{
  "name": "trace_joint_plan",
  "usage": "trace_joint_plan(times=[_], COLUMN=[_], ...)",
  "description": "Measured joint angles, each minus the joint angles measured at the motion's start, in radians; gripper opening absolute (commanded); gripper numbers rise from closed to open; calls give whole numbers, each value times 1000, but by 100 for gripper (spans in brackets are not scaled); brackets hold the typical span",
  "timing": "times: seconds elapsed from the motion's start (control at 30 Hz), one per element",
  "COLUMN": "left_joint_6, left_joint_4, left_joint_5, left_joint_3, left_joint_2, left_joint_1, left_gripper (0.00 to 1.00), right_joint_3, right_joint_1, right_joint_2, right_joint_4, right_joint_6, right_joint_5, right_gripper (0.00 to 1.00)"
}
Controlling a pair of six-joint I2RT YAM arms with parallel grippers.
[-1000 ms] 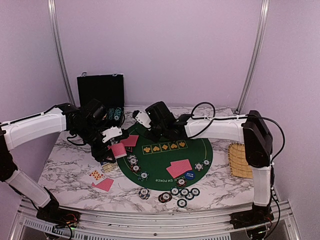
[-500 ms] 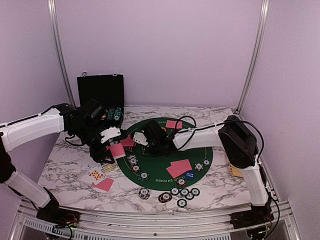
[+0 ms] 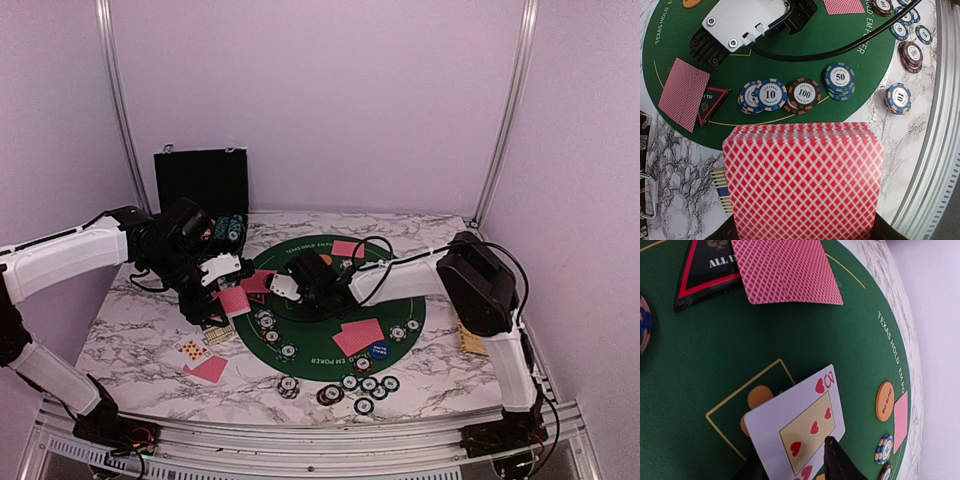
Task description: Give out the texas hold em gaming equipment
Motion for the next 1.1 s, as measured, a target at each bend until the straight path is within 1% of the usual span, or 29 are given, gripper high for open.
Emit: trace_joint_plan(times=[0.13, 0.27, 0.3, 0.33, 0.37, 0.4, 0.5, 0.57, 0.7, 0.8, 1.1], left_joint_6=[0, 0, 0, 0, 0, 0, 0, 0, 0, 0, 0], left_joint_4=[0, 0, 0, 0, 0, 0, 0, 0, -1, -1, -1], left_joint_5=[0, 0, 0, 0, 0, 0, 0, 0, 1, 2, 6], left_joint_3=[0, 0, 0, 0, 0, 0, 0, 0, 0, 0, 0], left_joint_2=[0, 0, 0, 0, 0, 0, 0, 0, 0, 0, 0], left_joint_1=[0, 0, 0, 0, 0, 0, 0, 0, 0, 0, 0], left_gripper=[0, 0, 0, 0, 0, 0, 0, 0, 0, 0, 0], right_joint_3=[-18, -39, -43, -45, -45, -45, -50, -50, 1, 18, -16], right_joint_1=[0, 0, 0, -1, -3, -7, -18, -42, -141, -223, -348], right_joint_2=[-26, -58, -68, -79, -89, -104, -155, -198, -238, -241, -224], right_joint_4=[-11, -34, -40, -47, -50, -50, -49, -49, -77, -78, 10], right_joint_6=[26, 62, 73, 84, 95, 116, 187, 260, 389, 456, 879], right_joint_5=[-25, -47, -53, -56, -59, -64, -77, -122, -363, -496, -956], right_gripper=[54, 61, 66, 78, 96, 98, 99, 99, 99, 99, 99])
